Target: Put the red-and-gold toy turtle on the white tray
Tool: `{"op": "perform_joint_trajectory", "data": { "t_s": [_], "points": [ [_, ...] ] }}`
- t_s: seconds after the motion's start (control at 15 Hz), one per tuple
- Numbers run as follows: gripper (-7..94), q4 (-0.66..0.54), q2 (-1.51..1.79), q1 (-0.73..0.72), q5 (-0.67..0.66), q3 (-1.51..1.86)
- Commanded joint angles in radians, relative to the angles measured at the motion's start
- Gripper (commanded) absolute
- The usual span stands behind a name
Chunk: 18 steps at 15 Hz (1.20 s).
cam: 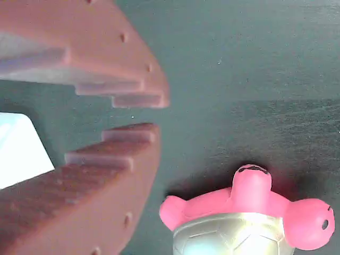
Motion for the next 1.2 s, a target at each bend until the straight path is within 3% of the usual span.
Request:
{"op": "perform_joint_trajectory", "data": {
  "t_s": [0.0,0.87,1.13],
  "points": [
    [0,0.017,-0.003,-0.011,0.002,-0.038],
    [0,0.018,-0.006,-0.086,-0.063,-0.040],
    [0,-0.179,-0.460,-0.035,-0.230,-0.236]
  ]
}}
